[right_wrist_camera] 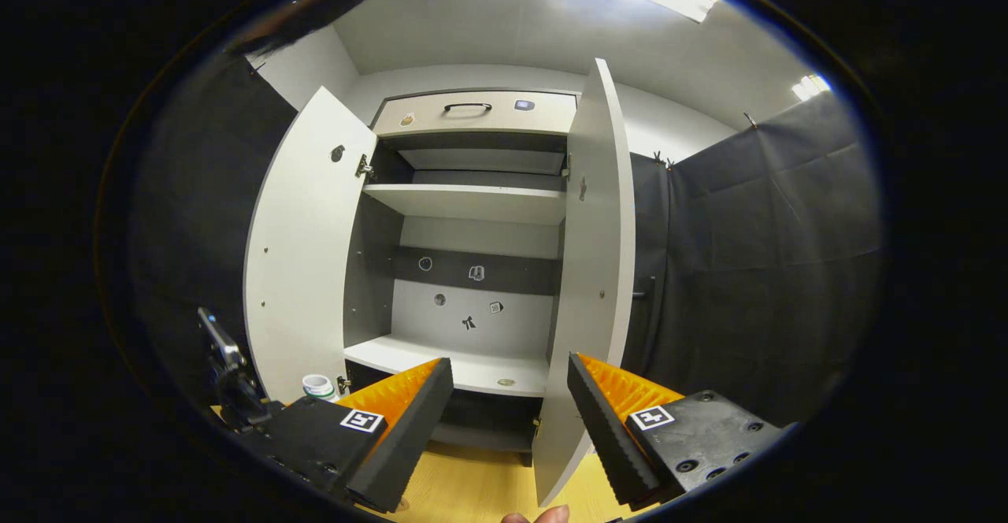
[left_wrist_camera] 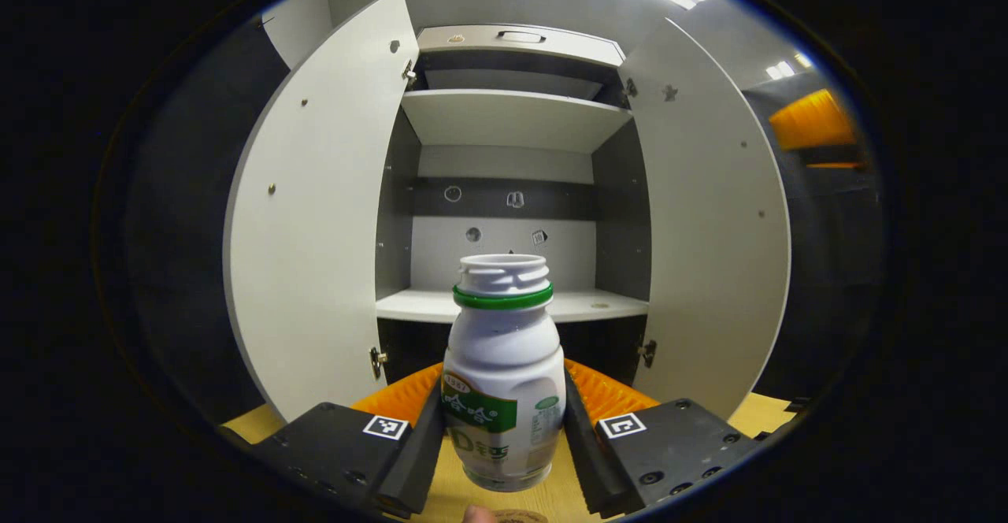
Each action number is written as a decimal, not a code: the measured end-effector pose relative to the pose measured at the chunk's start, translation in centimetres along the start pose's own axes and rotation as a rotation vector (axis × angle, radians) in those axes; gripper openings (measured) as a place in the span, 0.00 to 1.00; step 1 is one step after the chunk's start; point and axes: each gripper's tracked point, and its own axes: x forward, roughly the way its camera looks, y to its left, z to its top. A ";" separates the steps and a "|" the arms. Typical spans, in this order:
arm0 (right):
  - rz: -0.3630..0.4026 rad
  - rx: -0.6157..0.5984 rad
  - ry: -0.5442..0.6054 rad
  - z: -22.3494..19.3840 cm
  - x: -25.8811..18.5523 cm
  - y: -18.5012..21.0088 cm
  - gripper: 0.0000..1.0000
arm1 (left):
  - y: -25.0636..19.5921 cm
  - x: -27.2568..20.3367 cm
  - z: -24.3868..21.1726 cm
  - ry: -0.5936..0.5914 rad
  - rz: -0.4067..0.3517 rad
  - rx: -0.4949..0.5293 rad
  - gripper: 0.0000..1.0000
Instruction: Grasp the bottle in the cabinet with the left hand and place it on the coaster, then close the right door with the right hand and the left door with the left hand.
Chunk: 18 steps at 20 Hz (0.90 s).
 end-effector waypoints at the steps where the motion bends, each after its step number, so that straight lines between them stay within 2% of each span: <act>1: 0.003 0.012 0.003 -0.1 0.0 0.1 0.97 | -0.3 -0.6 -1.8 0.016 -0.005 -0.010 0.73; 4: 0.010 0.009 -0.007 -0.3 0.0 -0.1 0.97 | -0.8 -2.3 -5.9 0.029 -0.017 -0.010 0.73; 8: 0.005 0.034 0.041 -1.8 0.2 -0.8 0.97 | -1.8 -3.5 -10.7 0.048 -0.052 -0.005 0.73; 9: 0.007 0.041 0.048 -2.0 0.3 -0.8 0.95 | -1.9 -3.4 -11.7 0.048 -0.056 -0.002 0.73; 13: 0.010 0.034 0.064 -2.3 0.8 -1.3 0.98 | -2.0 -2.4 -14.4 0.023 -0.079 0.002 0.74; 18: -0.010 0.017 0.091 -3.0 1.0 -2.5 0.98 | -1.1 -1.5 -17.6 0.045 -0.044 0.003 0.73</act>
